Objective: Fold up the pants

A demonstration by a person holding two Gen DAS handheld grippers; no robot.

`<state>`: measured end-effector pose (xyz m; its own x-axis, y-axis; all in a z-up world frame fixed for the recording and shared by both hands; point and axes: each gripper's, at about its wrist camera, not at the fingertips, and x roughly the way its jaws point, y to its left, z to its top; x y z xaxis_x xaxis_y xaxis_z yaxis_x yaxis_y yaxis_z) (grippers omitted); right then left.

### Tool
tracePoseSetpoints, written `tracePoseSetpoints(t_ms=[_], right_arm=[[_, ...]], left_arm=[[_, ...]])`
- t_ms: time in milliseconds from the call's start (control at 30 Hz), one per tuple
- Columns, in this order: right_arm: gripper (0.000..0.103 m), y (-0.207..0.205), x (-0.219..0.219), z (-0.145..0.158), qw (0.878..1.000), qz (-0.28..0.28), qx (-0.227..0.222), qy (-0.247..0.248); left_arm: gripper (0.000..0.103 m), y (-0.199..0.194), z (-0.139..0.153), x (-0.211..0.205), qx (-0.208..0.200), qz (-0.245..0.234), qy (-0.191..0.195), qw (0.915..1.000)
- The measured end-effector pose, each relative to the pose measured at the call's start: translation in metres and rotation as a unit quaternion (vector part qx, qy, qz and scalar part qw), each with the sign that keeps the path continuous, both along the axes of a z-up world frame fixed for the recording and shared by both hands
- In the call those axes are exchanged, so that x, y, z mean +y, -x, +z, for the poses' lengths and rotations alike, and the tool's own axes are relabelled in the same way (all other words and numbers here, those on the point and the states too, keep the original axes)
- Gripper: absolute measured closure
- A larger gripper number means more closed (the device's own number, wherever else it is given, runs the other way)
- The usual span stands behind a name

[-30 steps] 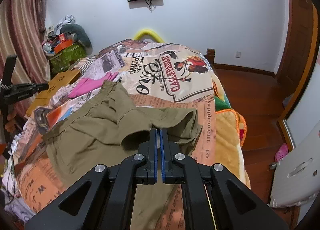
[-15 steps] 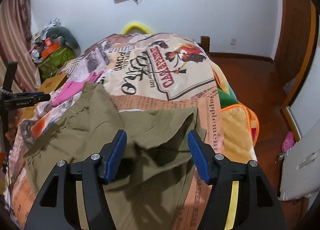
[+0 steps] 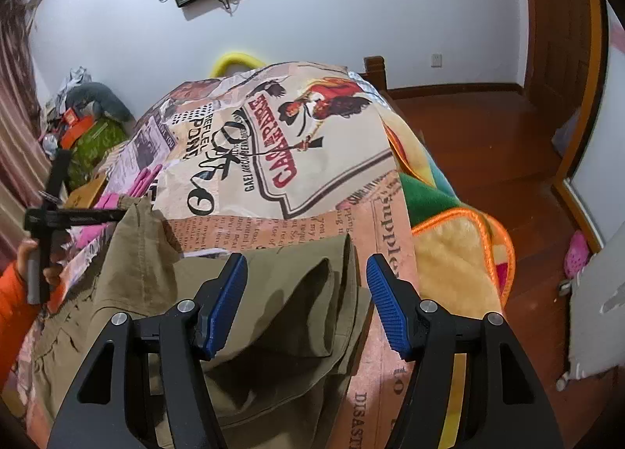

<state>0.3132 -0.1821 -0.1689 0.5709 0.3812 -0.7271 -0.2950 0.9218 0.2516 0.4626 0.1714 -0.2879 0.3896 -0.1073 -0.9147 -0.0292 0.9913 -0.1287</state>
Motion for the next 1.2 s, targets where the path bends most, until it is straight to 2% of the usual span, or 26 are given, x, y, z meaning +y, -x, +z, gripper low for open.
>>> tracePoseSetpoints(t_ms=[200,233,300,333,367,533,700,800,867,1033,1200], right_arm=[[0.044,-0.002,-0.008,-0.011,1.0,-0.006,0.017,-0.016],[0.043,-0.003,-0.009,-0.011,1.0,-0.007,0.018,-0.018],[0.044,-0.001,-0.011,-0.009,0.999,-0.01,0.02,-0.024],[0.044,0.001,-0.012,-0.007,0.999,-0.01,0.019,-0.026],[0.043,0.004,-0.013,-0.003,0.999,-0.011,0.016,-0.026],[0.044,0.019,-0.012,0.016,1.0,-0.001,-0.003,-0.011],[0.044,0.044,-0.008,0.038,1.0,0.02,-0.022,-0.011],[0.043,0.067,-0.003,0.047,0.999,0.039,-0.017,-0.025],[0.043,0.081,0.004,0.044,0.998,0.052,-0.009,-0.027],[0.044,0.108,0.019,0.019,0.996,0.076,0.026,-0.025],[0.044,0.111,0.026,-0.009,0.994,0.069,0.074,-0.033]], left_arm=[[0.06,-0.003,-0.008,-0.001,-0.009,0.011,0.007,0.9999],[0.066,-0.003,-0.007,-0.002,-0.011,0.012,0.001,0.9999],[0.086,-0.002,-0.003,-0.009,-0.02,0.01,-0.025,0.9994],[0.088,0.0,0.0,-0.012,-0.027,0.012,-0.041,0.9987],[0.1,0.001,0.003,-0.013,-0.03,0.017,-0.048,0.9982],[0.1,0.021,0.03,-0.027,-0.061,0.015,-0.081,0.9948],[0.101,0.051,0.062,-0.031,-0.079,0.005,-0.08,0.9936],[0.101,0.068,0.074,-0.035,-0.084,-0.001,-0.091,0.9923],[0.101,0.08,0.08,-0.038,-0.09,-0.004,-0.101,0.9909],[0.102,0.111,0.086,-0.04,-0.097,-0.006,-0.09,0.9911],[0.102,0.138,0.086,-0.041,-0.099,-0.011,-0.086,0.9913]])
